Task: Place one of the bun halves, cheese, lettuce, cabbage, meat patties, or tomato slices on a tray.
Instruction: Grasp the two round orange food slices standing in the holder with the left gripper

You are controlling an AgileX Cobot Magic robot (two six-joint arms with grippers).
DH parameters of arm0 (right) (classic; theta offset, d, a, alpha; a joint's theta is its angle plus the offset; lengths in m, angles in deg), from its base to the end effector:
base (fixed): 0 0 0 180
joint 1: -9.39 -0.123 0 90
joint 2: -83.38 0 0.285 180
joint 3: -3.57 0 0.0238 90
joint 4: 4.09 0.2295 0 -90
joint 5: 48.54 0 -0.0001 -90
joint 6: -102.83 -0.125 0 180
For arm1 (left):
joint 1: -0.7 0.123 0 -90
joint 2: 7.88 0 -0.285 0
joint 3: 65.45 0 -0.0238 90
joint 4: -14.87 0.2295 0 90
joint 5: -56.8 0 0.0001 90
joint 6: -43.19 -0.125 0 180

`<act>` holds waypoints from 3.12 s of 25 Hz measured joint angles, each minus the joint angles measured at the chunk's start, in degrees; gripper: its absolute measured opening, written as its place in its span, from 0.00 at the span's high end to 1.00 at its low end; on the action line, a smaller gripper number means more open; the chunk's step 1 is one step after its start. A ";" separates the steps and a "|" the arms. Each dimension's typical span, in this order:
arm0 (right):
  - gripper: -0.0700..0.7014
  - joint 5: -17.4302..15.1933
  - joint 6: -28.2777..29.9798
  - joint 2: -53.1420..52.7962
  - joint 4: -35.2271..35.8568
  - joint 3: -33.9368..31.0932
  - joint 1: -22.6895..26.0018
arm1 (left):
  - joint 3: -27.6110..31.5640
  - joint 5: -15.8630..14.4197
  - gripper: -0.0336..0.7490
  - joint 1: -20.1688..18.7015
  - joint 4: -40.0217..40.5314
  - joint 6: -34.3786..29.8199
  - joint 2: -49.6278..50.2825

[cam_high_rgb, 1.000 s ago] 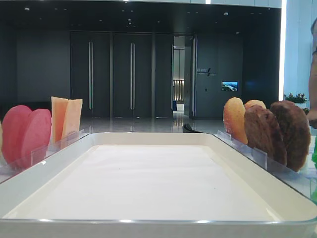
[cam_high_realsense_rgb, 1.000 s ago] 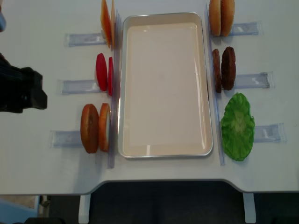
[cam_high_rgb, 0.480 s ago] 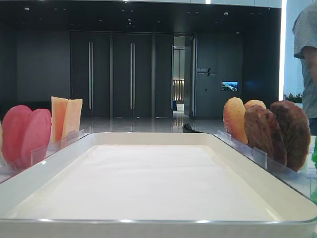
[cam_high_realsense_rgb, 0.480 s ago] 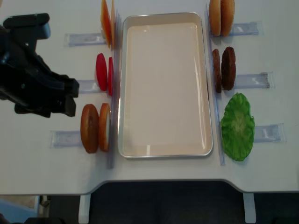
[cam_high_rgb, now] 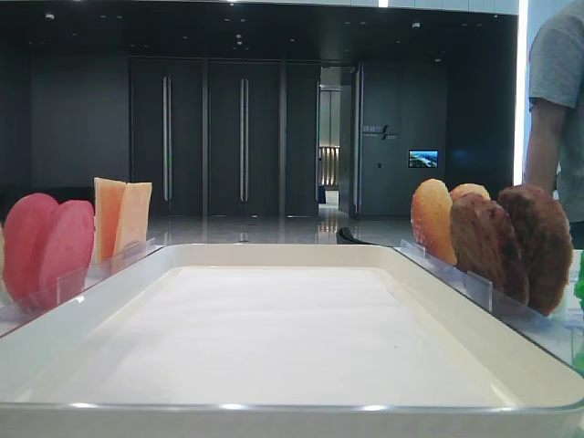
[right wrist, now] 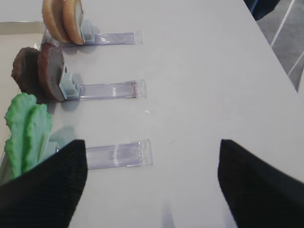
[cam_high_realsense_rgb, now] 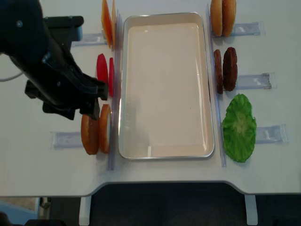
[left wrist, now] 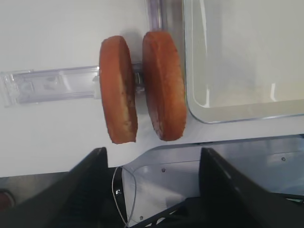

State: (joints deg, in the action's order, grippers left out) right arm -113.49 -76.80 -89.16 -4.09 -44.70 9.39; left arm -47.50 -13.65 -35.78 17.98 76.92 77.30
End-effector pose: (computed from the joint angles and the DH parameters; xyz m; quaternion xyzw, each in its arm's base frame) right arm 0.0011 0.0000 0.2450 -0.0028 0.8690 -0.0016 0.4948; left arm 0.1798 -0.1250 0.2540 0.0316 0.9976 -0.0109 0.0608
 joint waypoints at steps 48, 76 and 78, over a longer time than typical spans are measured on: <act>0.20 0.00 0.00 0.00 0.00 0.00 0.00 | -0.19 5.90 0.37 -1.30 -1.58 1.90 13.31; 0.20 0.00 0.00 0.00 0.00 0.00 0.00 | -0.28 5.84 0.40 -1.30 -1.47 1.46 17.00; 0.20 0.00 0.00 0.00 0.00 0.00 0.00 | -0.28 5.36 0.45 -1.30 -1.47 1.40 17.00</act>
State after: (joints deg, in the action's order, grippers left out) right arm -113.49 -76.80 -89.16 -4.09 -44.70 9.39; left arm -47.78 -8.29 -37.08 16.51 78.32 94.30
